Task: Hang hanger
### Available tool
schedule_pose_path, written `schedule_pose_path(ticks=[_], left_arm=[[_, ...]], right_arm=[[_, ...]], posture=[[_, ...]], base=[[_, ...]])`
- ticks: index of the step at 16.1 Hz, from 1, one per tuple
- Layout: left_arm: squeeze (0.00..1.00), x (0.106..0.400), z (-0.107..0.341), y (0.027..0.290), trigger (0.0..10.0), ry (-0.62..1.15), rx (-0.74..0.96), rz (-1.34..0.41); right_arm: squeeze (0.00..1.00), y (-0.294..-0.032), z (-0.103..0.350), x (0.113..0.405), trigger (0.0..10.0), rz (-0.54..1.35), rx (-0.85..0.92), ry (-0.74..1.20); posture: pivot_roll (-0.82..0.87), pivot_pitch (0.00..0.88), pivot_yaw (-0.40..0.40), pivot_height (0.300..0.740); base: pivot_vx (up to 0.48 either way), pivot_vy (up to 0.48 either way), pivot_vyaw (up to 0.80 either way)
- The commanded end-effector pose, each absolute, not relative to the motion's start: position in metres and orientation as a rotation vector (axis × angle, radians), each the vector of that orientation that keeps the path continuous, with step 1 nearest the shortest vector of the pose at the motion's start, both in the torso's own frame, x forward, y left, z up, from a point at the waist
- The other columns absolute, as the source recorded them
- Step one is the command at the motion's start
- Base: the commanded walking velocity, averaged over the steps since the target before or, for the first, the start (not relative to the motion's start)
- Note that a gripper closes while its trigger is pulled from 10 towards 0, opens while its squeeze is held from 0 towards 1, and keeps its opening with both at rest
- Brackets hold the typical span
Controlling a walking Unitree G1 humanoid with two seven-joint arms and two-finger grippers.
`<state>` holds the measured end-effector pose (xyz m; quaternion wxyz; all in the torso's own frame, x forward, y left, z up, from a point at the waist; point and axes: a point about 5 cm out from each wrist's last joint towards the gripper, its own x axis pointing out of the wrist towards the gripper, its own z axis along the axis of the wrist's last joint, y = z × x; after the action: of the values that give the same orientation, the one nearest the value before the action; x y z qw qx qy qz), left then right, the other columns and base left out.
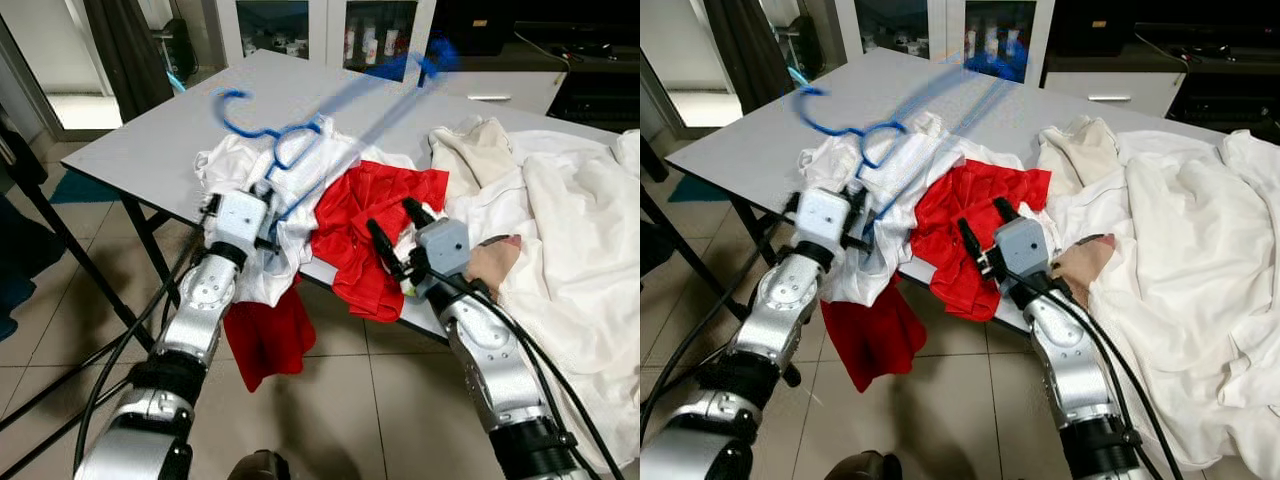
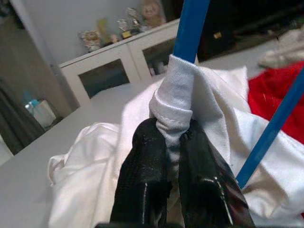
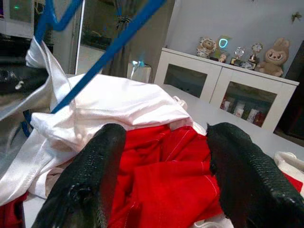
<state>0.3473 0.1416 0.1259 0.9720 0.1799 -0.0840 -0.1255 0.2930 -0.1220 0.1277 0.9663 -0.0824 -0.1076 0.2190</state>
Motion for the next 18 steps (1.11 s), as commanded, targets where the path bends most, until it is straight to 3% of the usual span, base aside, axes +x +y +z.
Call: schedule_pose_path(ticks=[1, 8, 12, 18], left_arm=[[0.00, 0.353, 0.129, 0.142, 10.0, -0.155, 0.394, -0.248], [0.00, 0.362, 0.132, 0.148, 10.0, -0.118, 0.439, -0.253], [0.00, 0.364, 0.116, 0.150, 10.0, 0.005, 0.319, -0.211], [0.00, 0.368, 0.124, 0.147, 10.0, -0.026, 0.378, -0.233]], right_arm=[[0.00, -0.123, 0.131, 0.293, 10.0, 0.444, -0.167, -0.229], [0.00, -0.124, 0.128, 0.291, 10.0, 0.463, -0.131, -0.193], [0.00, -0.118, 0.124, 0.289, 10.0, 0.491, -0.130, -0.173], [0.00, -0.121, 0.132, 0.292, 10.0, 0.468, -0.150, -0.209]], posture=[[0.11, 0.000, 0.031, 0.740], [0.10, 0.000, 0.038, 0.740], [0.10, 0.000, 0.036, 0.740], [0.10, 0.000, 0.036, 0.740]], base=[[0.000, 0.000, 0.00], [0.000, 0.000, 0.00], [0.000, 0.000, 0.00], [0.000, 0.000, 0.00]])
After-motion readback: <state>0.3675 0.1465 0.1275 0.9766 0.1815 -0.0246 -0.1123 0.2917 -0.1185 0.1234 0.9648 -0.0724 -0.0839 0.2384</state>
